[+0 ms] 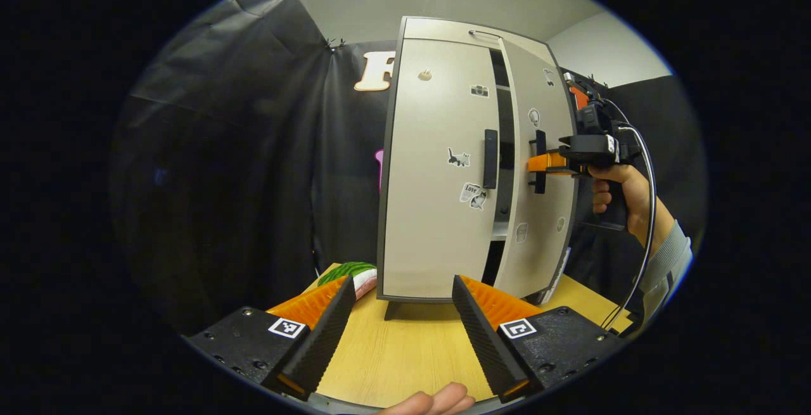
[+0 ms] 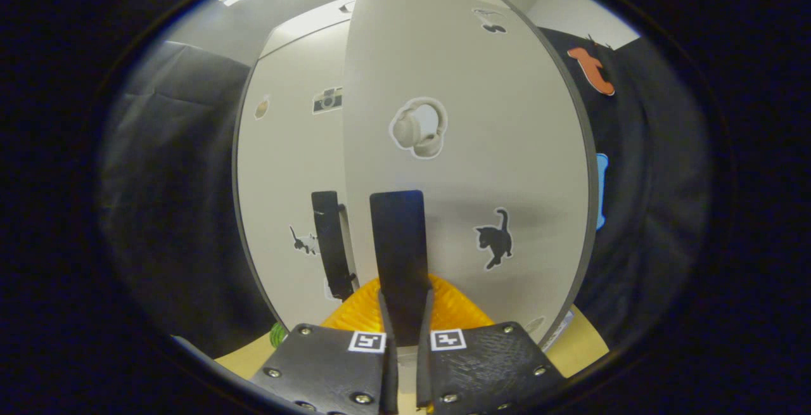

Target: Open the right door of the double-door shoe cabinet with the right hand, and open the left door with the left hand.

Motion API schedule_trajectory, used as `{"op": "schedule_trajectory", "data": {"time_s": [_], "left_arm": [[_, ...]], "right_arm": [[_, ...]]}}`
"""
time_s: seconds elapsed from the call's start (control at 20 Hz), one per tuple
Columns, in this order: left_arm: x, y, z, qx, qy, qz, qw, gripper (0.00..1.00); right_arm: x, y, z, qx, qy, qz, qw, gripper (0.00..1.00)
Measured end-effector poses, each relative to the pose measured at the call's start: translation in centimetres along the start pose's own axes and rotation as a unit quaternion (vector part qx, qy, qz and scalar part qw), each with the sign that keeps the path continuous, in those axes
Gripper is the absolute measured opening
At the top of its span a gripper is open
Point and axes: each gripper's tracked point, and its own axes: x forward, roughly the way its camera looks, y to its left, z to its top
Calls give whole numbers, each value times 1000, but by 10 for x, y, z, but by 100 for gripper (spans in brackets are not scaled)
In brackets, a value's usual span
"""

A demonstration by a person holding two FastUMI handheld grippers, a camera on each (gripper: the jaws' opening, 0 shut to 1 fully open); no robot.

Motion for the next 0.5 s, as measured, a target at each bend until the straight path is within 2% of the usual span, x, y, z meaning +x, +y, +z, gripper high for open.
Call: {"op": "schedule_trajectory", "data": {"time_s": [0.15,0.4,0.45,0.5], "left_arm": [[-4,-13,2,0,-2,-7,1000,96],[-3,-24,-2,-14,7,-17,1000,96],[-2,-26,-4,-13,10,-17,1000,99],[-2,-28,-5,-12,11,-18,1000,96]], "right_arm": [[-9,-6,3,-5,-2,2,1000,11],[-33,-12,8,9,-2,25,1000,11],[-37,-15,8,13,-2,25,1000,11],[-41,-18,9,16,-3,26,1000,11]]}}
